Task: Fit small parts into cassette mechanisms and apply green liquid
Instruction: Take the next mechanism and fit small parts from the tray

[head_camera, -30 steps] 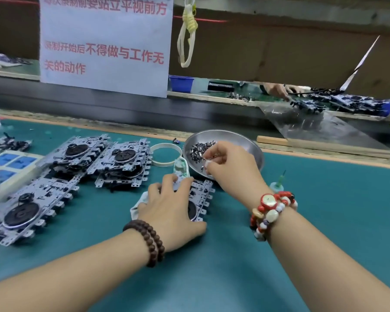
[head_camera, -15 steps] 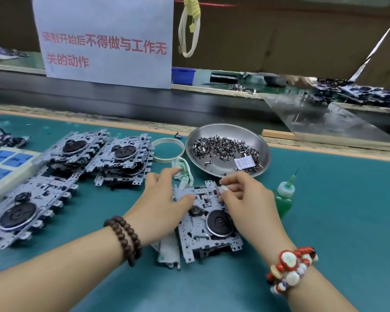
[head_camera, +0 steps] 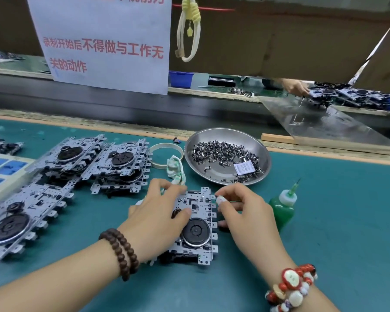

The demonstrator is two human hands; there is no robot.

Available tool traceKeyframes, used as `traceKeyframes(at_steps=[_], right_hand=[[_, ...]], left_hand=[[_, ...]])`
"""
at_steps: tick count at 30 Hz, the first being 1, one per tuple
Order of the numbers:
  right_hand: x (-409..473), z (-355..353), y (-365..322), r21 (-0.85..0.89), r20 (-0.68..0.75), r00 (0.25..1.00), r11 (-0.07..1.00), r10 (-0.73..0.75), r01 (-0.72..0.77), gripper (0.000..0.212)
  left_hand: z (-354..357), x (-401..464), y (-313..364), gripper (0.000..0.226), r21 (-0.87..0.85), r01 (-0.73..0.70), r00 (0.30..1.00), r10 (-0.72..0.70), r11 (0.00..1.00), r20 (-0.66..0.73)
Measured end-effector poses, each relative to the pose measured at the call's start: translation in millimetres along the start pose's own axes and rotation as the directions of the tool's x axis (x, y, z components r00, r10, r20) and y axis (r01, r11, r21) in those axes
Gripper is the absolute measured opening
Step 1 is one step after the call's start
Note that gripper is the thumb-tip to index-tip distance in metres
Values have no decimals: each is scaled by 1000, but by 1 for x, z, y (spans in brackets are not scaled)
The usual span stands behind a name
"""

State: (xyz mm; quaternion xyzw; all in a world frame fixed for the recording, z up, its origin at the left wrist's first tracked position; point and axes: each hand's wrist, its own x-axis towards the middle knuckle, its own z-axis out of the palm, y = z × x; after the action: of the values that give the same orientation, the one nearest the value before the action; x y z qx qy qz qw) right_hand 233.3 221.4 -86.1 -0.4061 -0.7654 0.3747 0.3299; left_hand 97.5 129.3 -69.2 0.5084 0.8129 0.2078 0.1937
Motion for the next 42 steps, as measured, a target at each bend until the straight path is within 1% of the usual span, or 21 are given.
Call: traceKeyframes(at_steps=[3,5,7,10,14,16,18,20,22,24,27,29,33,37,42], right_hand=[[-1,-1,1,-79,-18,996,993,-85,83,22],[-3,-2,1,-119,-26,992,986,-121,117,27],[-4,-3,1,-121,-34,992,986,-121,116,30],[-6,-7,1,-95,-45,995,992,-90,85,31],[-11,-10,0,-107,-34,995,991,-88,84,20],[-13,-11,0,-91,-23,997,993,-76,73,18],[-12,-11,-2,-61,-21,998,996,-61,59,20],[-11,-11,-4,-44,-12,998,997,-58,58,22],[-11,-9,-5,-44,-2,998,997,-61,61,24],[-10,-7,-4,-58,1,998,996,-69,69,23],[-9,-4,-4,-80,13,997,994,-73,74,21],[-7,-3,-3,-71,31,998,996,-57,59,22],[-6,-2,-1,7,77,997,1000,27,-28,20],[-6,-1,1,26,81,995,998,58,-61,18],[-6,0,0,66,65,995,994,77,-82,19]], left_hand=[[3,-5,1,38,-50,-51,998,49,997,-31],[4,-6,2,37,-65,-117,990,111,991,-91],[6,-4,0,34,-114,-201,968,180,973,-175],[7,-5,-2,27,-195,-285,937,230,939,-261],[13,-12,-6,27,-151,-362,901,305,920,-308],[13,-13,-10,22,-125,-363,900,312,924,-305],[11,-12,-13,23,-105,-317,925,283,943,-254],[8,-11,-14,30,-14,-229,960,223,973,-170],[6,-8,-14,38,104,-142,978,156,984,-138],[4,-5,-12,34,163,-115,970,147,980,-196],[2,6,-5,29,242,-127,925,203,962,-321],[5,16,-1,26,212,-182,913,245,960,-326],[15,31,5,21,4,-362,900,350,932,-261],[21,36,5,15,-87,-412,887,378,907,-264],[22,34,1,4,-163,-420,888,368,893,-275]])
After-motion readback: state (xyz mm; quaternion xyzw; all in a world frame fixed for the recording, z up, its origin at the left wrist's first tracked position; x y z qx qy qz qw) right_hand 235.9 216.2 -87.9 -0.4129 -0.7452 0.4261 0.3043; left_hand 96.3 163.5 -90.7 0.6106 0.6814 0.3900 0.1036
